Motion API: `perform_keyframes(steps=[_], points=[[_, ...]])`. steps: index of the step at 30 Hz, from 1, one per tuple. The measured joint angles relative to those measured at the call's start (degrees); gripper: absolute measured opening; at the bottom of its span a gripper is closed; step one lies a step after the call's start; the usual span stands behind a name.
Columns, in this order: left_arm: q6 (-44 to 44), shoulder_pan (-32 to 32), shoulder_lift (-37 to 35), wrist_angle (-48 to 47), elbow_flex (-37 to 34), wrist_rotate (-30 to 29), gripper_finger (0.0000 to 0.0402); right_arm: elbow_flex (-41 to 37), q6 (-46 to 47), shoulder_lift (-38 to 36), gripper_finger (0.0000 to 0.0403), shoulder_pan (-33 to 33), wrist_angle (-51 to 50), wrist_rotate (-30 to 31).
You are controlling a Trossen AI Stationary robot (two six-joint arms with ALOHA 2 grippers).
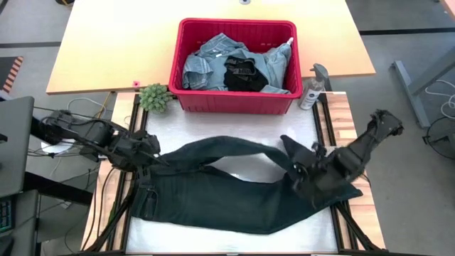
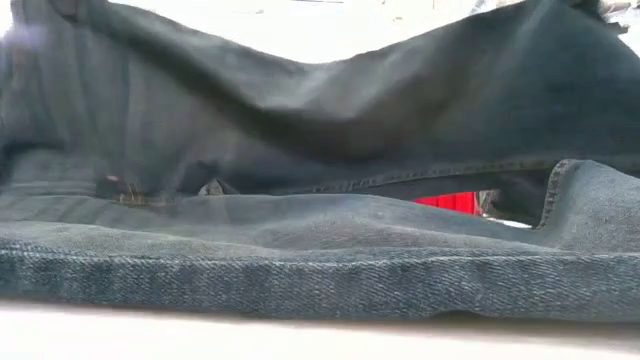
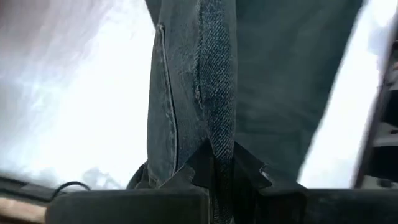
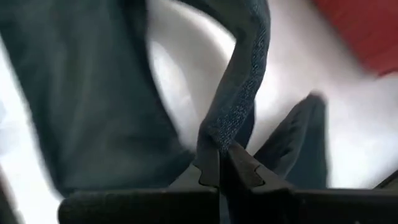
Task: Fold Laundry from Bin
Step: Fold the black pants
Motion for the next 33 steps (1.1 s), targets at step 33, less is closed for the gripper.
perform_keyframes(steps=[33], points=[[-30.0,-30.9,18.3,11.0,-8.8,-8.3,0.0011,7.1,30.4,24.3,0.0025,27.2,-1.5,-1.1]])
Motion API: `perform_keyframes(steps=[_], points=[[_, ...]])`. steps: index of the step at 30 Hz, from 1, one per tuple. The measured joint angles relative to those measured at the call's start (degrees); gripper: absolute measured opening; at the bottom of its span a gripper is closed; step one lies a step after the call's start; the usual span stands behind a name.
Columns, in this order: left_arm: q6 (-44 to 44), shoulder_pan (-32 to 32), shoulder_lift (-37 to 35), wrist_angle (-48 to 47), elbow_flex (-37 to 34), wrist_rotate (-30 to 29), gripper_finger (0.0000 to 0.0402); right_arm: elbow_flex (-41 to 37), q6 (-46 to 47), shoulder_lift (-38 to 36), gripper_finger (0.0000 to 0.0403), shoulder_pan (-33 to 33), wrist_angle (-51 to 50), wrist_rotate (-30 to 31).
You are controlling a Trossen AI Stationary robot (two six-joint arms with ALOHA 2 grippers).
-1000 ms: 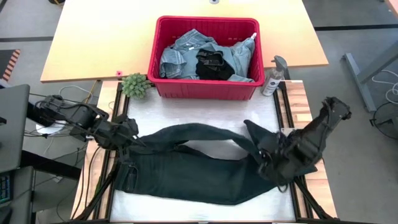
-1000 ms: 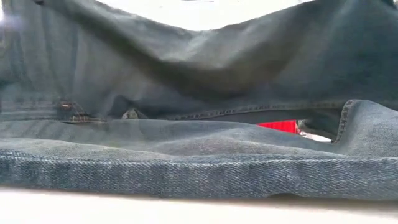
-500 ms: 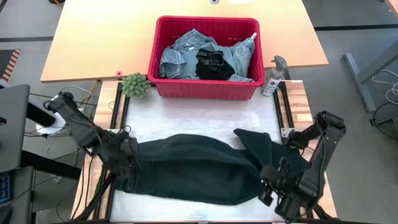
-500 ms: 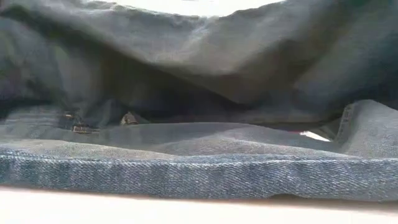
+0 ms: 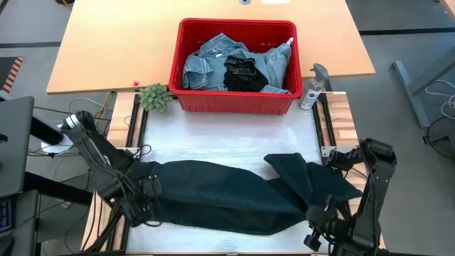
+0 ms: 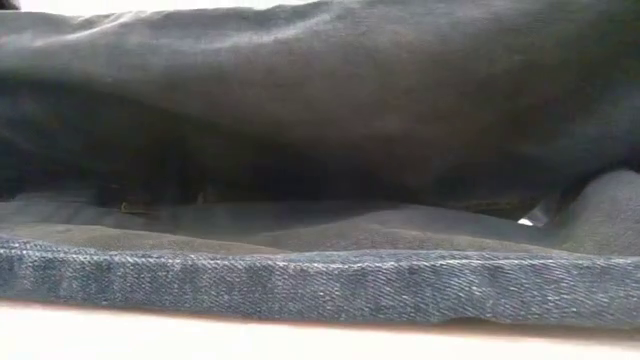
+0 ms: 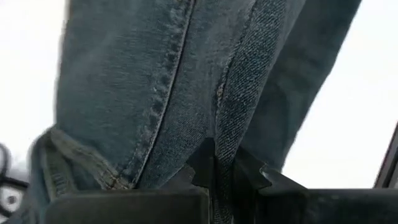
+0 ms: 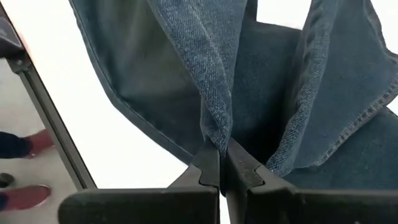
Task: Fold Laundry from Bin
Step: Fold the black pants
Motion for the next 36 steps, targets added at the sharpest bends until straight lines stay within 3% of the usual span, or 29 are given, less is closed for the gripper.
perform_keyframes(steps=[10,23,31,36], points=[[-6.1,-2.7,7.2,3.5,0.0,0.6,0.0011,0.0,3.4,2.6,0.0025,3.5,0.7,-0.6],[-9.9,-3.3,8.2,7.5,0.0,-2.4,0.0011,0.0,6.4,6.2,0.0025,6.7,3.3,-3.0],[-3.8,-3.5,8.2,14.3,0.0,-2.3,0.0014,0.0,6.4,8.7,0.0025,6.9,5.4,-3.4],[-2.2,-3.6,8.2,16.4,0.0,-1.5,0.0043,0.0,6.4,8.7,0.0025,7.3,5.4,-3.5]])
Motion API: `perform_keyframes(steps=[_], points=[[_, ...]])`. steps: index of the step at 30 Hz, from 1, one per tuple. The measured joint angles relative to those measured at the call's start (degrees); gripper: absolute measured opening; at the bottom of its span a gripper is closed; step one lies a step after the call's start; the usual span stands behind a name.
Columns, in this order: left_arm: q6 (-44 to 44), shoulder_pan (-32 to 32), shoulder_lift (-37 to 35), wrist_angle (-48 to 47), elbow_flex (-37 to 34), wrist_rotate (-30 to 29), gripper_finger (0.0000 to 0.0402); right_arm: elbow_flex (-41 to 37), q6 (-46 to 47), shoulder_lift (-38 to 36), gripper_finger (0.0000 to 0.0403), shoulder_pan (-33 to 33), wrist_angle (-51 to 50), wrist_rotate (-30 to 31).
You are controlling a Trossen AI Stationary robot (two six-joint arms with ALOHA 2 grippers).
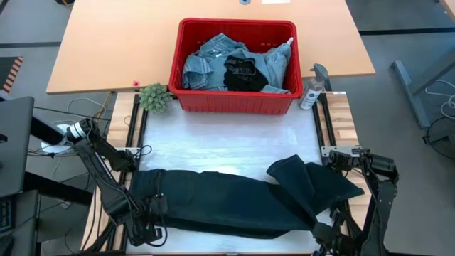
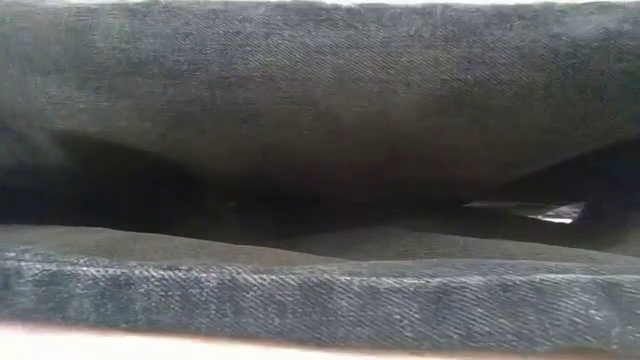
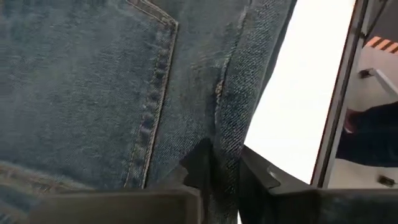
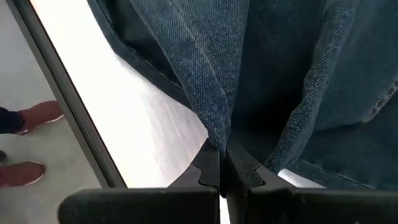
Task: Fold Laundry from Bin
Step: Fold the black pants
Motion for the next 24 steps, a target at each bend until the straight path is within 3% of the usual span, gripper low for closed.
perform_keyframes(steps=[10,13,19,24], points=[[1.5,-0.8,0.0,2.8,0.0,3.9,0.0143,0.0,0.0,0.0,0.0025,0.8,0.0,-0.1],[-0.5,-0.9,0.0,2.5,0.0,1.4,0.0167,0.0,0.0,0.0,0.0025,1.0,0.0,-0.1],[-5.3,0.9,-0.1,-2.4,-2.1,-7.3,0.0173,0.0,0.1,0.0,0.0025,1.0,0.0,-0.8],[-7.7,4.3,-0.1,5.2,-11.1,-1.1,0.0155,0.0,0.2,0.0,0.0025,1.0,0.5,-1.2]])
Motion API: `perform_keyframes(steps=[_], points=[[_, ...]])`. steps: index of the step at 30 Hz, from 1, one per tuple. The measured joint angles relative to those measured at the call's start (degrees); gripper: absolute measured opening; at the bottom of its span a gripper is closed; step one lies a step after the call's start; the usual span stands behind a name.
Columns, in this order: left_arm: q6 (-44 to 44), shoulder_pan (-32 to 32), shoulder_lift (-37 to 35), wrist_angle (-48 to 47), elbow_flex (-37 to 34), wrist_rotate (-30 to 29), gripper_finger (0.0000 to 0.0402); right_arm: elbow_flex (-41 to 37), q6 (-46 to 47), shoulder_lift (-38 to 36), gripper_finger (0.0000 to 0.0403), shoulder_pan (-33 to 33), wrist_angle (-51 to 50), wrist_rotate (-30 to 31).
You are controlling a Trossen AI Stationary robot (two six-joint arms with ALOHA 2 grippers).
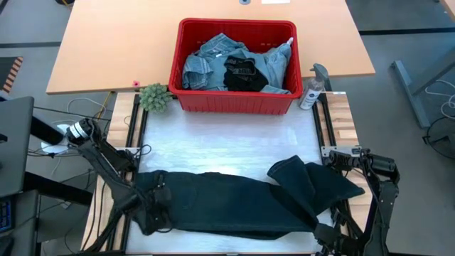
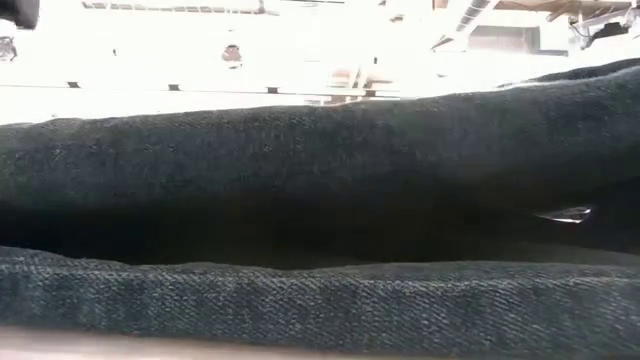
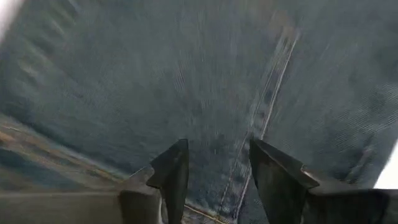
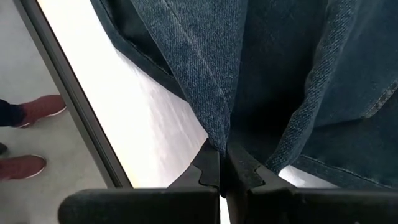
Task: Fold Laundry from Bin
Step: Fold the black pants
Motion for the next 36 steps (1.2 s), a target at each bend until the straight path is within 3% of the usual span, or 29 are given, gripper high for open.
perform_keyframes(steps=[4,13,17,21,23,28,33,36], points=[[-1.7,1.1,0.0,7.0,-6.2,3.1,0.0136,0.0,0.0,0.0,0.0025,-0.2,0.2,-1.4],[-7.7,0.6,-0.6,10.1,-14.6,10.0,0.0095,0.0,-0.6,0.0,0.0027,-3.5,0.7,-2.4],[-10.5,-0.7,-0.6,10.4,-15.1,9.0,0.0087,0.0,0.4,0.7,0.0067,-4.6,0.5,-6.5],[-13.4,-1.3,-0.5,10.3,-15.1,9.6,0.0085,-1.1,9.9,1.7,0.0119,-4.0,0.9,-10.5],[-16.5,-1.8,-0.5,10.4,-15.1,10.0,0.0084,-1.1,16.2,1.8,0.0147,-3.3,1.2,-7.7],[-22.3,-2.9,-0.5,14.4,-15.2,13.9,0.0084,0.6,16.4,1.8,0.0195,-6.0,0.8,1.8],[-26.7,-4.3,-0.3,20.1,-15.5,19.8,0.0084,5.9,12.9,-2.1,0.0205,-11.2,-4.1,17.1],[-29.3,-5.6,-0.2,22.4,-15.6,21.2,0.0084,10.1,8.2,-5.0,0.0202,-14.3,-7.4,18.8]])
